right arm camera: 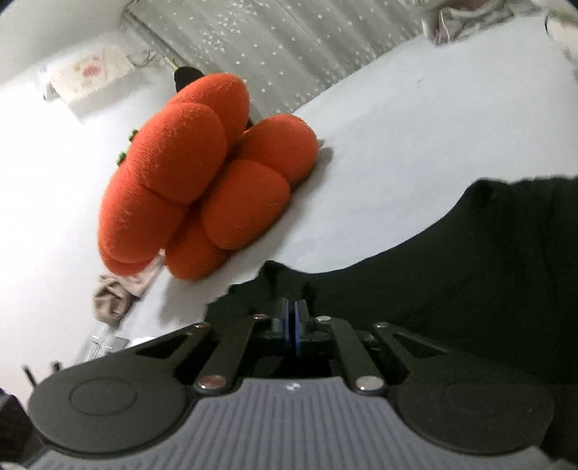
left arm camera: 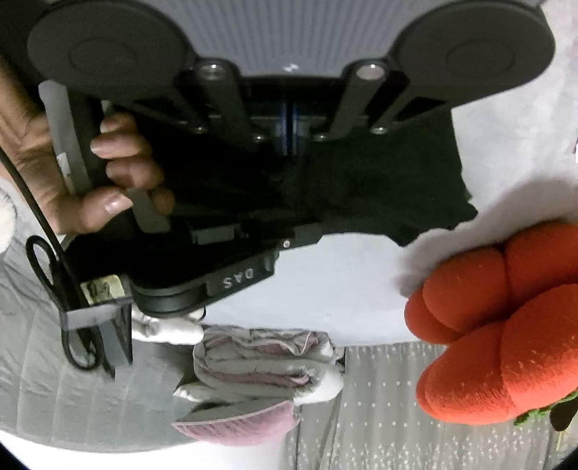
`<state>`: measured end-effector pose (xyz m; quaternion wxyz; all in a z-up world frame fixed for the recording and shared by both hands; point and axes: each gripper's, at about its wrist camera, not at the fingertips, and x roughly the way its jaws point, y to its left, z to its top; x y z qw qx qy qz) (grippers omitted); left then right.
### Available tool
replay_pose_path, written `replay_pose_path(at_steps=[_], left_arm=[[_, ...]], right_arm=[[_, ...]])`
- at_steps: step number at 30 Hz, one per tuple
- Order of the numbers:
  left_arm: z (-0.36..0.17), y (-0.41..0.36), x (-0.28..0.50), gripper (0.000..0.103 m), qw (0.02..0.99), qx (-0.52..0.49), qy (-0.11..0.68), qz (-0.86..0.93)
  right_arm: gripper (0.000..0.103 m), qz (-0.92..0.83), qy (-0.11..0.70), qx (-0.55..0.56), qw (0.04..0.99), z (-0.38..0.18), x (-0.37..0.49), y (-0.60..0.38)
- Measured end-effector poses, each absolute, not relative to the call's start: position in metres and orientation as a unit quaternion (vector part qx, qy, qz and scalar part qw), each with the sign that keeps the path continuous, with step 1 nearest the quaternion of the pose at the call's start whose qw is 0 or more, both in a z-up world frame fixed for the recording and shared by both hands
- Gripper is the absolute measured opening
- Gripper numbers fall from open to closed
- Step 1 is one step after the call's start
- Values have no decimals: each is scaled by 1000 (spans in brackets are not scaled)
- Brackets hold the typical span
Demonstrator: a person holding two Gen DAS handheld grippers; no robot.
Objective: Fold clothes
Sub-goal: 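Hold the folded garment with both grippers, then open the right gripper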
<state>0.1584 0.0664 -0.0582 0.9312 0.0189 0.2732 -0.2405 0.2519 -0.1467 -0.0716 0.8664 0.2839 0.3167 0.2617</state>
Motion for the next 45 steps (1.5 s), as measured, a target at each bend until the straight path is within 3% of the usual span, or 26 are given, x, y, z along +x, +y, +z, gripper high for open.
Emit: replay_pose_path(at_steps=[2, 4, 9, 11, 13, 16, 17, 18, 19, 21, 27, 36, 39, 42, 45], left_arm=[[-55, 72, 157, 3, 931, 7, 269, -245], [-54, 76, 157, 3, 930, -4, 270, -251], [-60, 71, 160, 3, 923, 17, 288, -256], [-62, 70, 159, 3, 919, 23, 294, -262], [-62, 71, 158, 3, 917, 25, 298, -265], [-62, 73, 157, 3, 915, 21, 301, -267], [-62, 74, 157, 3, 915, 19, 301, -267], [-63, 74, 157, 3, 915, 20, 302, -268], [-63, 74, 157, 3, 915, 20, 302, -268], [-62, 74, 156, 3, 916, 22, 300, -267], [-51, 84, 150, 3, 919, 8, 281, -277], [-52, 79, 147, 3, 899, 9, 301, -319], [-58, 72, 149, 4, 889, 27, 320, -326], [-56, 74, 147, 7, 887, 20, 312, -339], [-49, 82, 145, 16, 890, -10, 287, -354]], right_arm=[[4, 262, 323, 281, 865, -69, 251, -145], [16, 253, 330, 267, 869, -66, 250, -142], [19, 248, 330, 250, 876, -68, 249, -131], [28, 250, 326, 240, 880, -70, 248, -126], [46, 251, 322, 230, 883, -71, 247, -120], [43, 253, 316, 214, 889, -73, 246, -113], [37, 254, 314, 209, 891, -74, 245, -110], [19, 254, 312, 204, 892, -75, 245, -107], [9, 255, 310, 199, 894, -75, 244, -105], [6, 256, 300, 196, 898, -72, 242, -104], [5, 261, 247, 210, 909, -46, 228, -114], [6, 224, 320, 133, 911, -47, 231, -118], [13, 207, 336, 117, 911, -50, 232, -122], [16, 195, 323, 118, 919, -45, 229, -134], [16, 199, 308, 138, 920, -39, 228, -145]])
